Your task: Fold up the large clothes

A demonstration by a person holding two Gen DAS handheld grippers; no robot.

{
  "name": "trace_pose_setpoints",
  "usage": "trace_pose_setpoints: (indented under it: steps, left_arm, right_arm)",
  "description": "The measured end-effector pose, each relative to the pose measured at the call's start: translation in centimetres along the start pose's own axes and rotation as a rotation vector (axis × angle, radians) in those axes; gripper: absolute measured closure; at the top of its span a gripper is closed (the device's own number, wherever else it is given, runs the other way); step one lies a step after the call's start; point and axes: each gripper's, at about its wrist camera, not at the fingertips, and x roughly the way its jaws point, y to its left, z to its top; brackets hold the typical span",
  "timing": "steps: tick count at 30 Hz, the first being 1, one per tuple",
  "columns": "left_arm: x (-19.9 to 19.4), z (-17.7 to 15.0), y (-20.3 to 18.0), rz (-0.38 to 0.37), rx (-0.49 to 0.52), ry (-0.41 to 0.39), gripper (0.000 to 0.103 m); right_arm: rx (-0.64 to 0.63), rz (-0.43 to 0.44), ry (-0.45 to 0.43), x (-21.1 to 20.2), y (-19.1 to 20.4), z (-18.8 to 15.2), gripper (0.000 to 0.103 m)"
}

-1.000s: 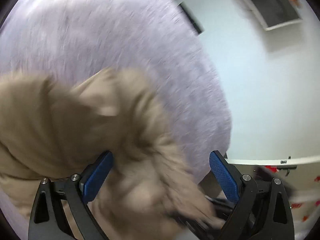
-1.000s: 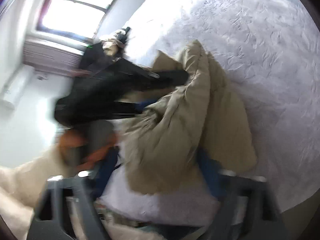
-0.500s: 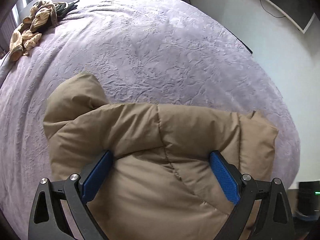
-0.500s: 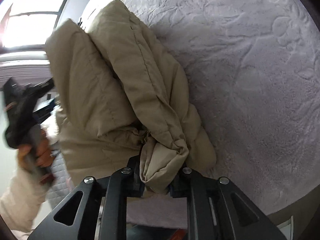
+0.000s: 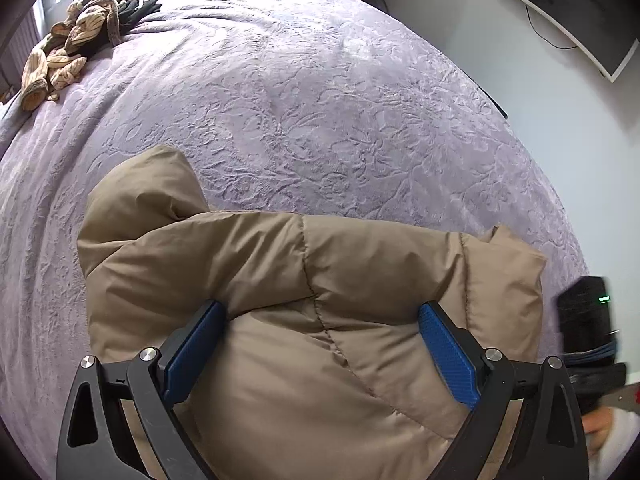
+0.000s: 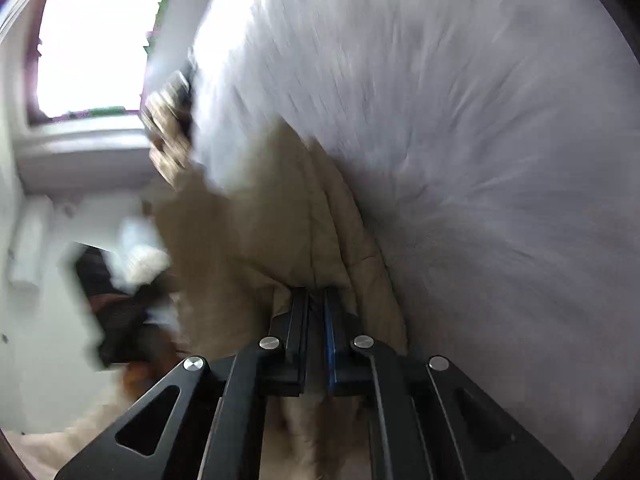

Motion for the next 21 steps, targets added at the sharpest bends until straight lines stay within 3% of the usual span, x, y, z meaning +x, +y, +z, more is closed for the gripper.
trace_pose_setpoints:
  steps: [2,5,10,11,14,19,21]
  left_arm:
    - [0.6,0.2,-0.4,0.016,0.007,0.009,0.006]
    - [1.1,0.1,-0.8,0.042,0.018,0.021,0.006]
    - [1.2,-0.2,-1.4,0.065,0.035,0.024,0.006]
    - [1.1,-0.2,-1.3,0.063,0.032,0.024,0.006]
    - [1.0,-0.3,-1.0,0.058,0.027,0.023,0.006]
    - [1.0,-0.2,-1.1,0.064,0.030,0.022,0.006]
    - [1.0,-0.2,-0.9,0.067,0.030,0.022,0.006]
  right_arm:
    - [-0.033,0.031,0.063,3.0,-0.1,0.8,0.096]
    - [-0.136,-0.046,0.078,4.5,1.0,1.1,0.098]
    - [-0.198,-0.185,0.063,1.9,3.2,1.0,0.095]
    - [-0.188,-0.198,0.050,0.8,3.3,0.8,0.087]
    - [-0.130,-0.186,-0.011,-2.8,3.4,0.4,0.018]
    - [-0.118,-0.133,-0.069,-6.8,4.4,-0.4,0.013]
    - [-0.167,-0.132,-0.042,-6.2,6.5,-0.5,0.000]
